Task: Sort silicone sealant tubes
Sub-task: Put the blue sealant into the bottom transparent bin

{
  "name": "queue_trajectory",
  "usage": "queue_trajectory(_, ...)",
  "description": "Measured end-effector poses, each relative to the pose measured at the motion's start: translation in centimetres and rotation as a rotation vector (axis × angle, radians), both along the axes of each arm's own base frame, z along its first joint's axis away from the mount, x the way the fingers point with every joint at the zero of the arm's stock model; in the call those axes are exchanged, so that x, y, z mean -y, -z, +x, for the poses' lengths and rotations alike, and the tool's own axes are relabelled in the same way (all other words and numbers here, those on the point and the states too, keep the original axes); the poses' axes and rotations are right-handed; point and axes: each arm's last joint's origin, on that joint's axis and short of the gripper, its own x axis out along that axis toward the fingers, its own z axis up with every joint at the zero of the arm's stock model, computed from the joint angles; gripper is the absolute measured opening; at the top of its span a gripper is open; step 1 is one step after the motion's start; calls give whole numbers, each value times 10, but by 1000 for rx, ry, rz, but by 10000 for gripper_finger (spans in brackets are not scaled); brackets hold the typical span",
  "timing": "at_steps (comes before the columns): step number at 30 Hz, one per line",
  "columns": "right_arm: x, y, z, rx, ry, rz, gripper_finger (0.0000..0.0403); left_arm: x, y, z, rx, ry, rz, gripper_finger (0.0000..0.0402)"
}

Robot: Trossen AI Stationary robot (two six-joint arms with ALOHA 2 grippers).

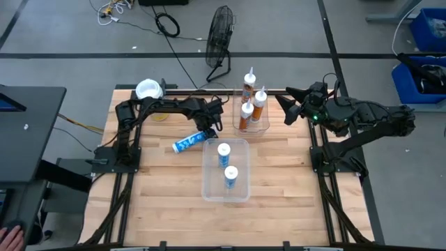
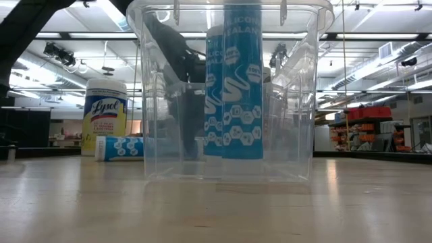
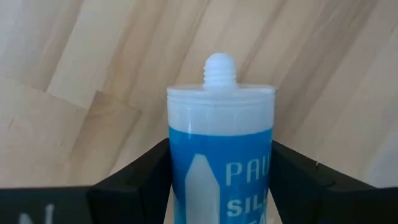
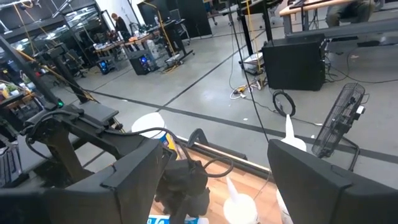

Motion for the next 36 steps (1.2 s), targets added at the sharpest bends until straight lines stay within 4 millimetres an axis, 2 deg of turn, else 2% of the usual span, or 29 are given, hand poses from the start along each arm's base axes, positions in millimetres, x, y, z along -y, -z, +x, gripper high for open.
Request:
queue_trajectory(4,0,0,0,0,0,0,294,-7,-4,-6,-8,-10,3,223)
queue_trajectory(10,0,-2,1,20,-1,0,294,-15,-34,-18,55,-1,37,223)
queue_trajectory(20,-1,-13,3,105,-33,-15,294,-15,-122,-54,298,-64,127,223)
queue_trajectory(28,-1,-15,3,124,-46,-23,294,5,-187,-90,514,-139,189,223)
queue_trajectory(36,-4,-16,9,168,-108,16,294,30,-245,-122,843,-211,225,223)
